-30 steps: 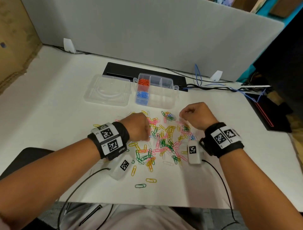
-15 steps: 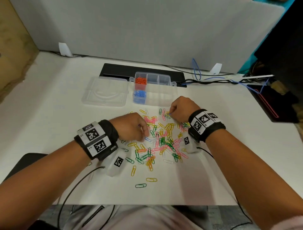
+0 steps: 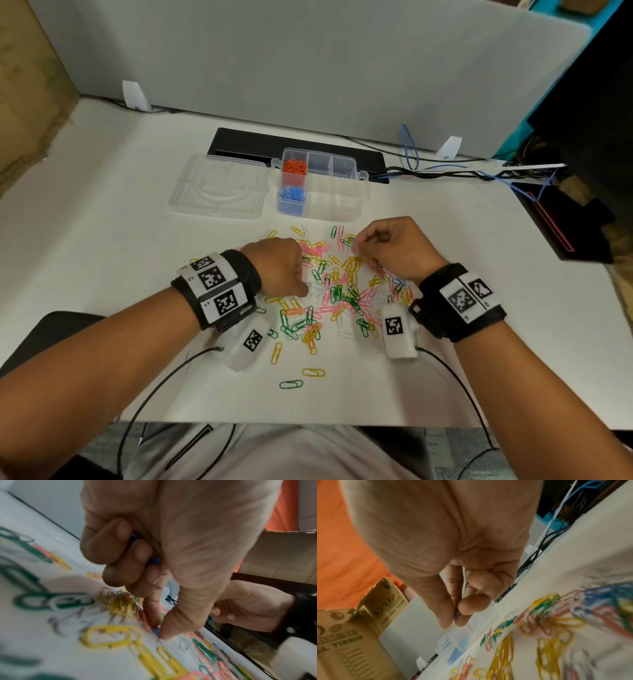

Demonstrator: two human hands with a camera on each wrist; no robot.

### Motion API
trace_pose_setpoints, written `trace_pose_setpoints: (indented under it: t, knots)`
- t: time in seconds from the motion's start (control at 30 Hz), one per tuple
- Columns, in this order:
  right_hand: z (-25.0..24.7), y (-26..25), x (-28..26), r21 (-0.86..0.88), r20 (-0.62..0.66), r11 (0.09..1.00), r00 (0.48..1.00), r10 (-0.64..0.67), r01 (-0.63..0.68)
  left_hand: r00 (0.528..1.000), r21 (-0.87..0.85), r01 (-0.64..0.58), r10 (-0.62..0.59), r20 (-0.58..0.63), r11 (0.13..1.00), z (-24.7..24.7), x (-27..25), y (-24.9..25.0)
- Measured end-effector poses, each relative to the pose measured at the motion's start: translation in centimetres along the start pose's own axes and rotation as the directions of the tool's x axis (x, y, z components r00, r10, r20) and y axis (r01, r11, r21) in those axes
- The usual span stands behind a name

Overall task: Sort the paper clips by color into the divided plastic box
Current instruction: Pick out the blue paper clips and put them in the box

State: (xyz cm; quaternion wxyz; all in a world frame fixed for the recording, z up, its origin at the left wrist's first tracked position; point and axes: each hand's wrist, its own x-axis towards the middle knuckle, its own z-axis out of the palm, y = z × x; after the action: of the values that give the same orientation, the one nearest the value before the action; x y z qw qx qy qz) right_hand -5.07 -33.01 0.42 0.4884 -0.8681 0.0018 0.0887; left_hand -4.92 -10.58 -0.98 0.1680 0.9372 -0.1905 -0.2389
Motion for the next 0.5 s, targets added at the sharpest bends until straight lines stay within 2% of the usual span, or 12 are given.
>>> trace_pose_setpoints:
  t: [0.13, 0.2, 0.23, 0.27, 0.3, 0.33, 0.37, 0.43, 0.5]
  knots:
    - [0.6, 0.2, -1.6, 0.102, -0.011, 0.995, 1.0, 0.021, -0.02, 1.0, -0.078, 0.014, -0.015, -0.013, 0.997, -0.6, 0.1, -0.4]
    - [0.7, 0.2, -2.2, 0.119, -0.049, 0.993, 0.999, 0.024, -0.018, 0.999, -0.313, 0.035, -0.035, 0.004, 0.949, -1.3, 0.1, -0.1]
    - [0.7, -0.2, -2.4, 0.143, -0.069, 0.99, 0.997, 0.026, -0.016, 0.998, -0.516, 0.065, -0.051, 0.042, 0.854, -1.7, 0.1, 0.2]
    - [0.7, -0.7, -2.6, 0.182, -0.081, 0.983, 0.996, 0.021, -0.006, 0.993, -0.72, 0.111, -0.057, 0.099, 0.685, -2.0, 0.2, 0.5]
    - [0.9, -1.4, -2.9, 0.224, -0.082, 0.975, 0.997, 0.005, 0.014, 0.984, -0.862, 0.169, -0.034, 0.175, 0.477, -2.2, 0.2, 0.8]
    - [1.2, -2.2, -3.1, 0.256, -0.078, 0.966, 0.997, -0.025, 0.045, 0.971, -0.931, 0.221, 0.024, 0.238, 0.291, -2.3, 0.2, 1.0]
    - [1.6, -3.1, -3.3, 0.272, -0.072, 0.959, 0.996, -0.061, 0.079, 0.957, -0.951, 0.261, 0.088, 0.278, 0.166, -2.2, 0.2, 1.2]
    - [2.7, -4.6, -3.6, 0.267, -0.059, 0.952, 0.988, -0.141, 0.152, 0.93, -0.947, 0.319, 0.185, 0.318, 0.022, -1.5, 0.3, 1.4]
    - [3.9, -5.4, -3.6, 0.226, -0.041, 0.955, 0.981, -0.188, 0.192, 0.919, -0.935, 0.349, 0.218, 0.329, -0.061, -0.5, 0.5, 1.7]
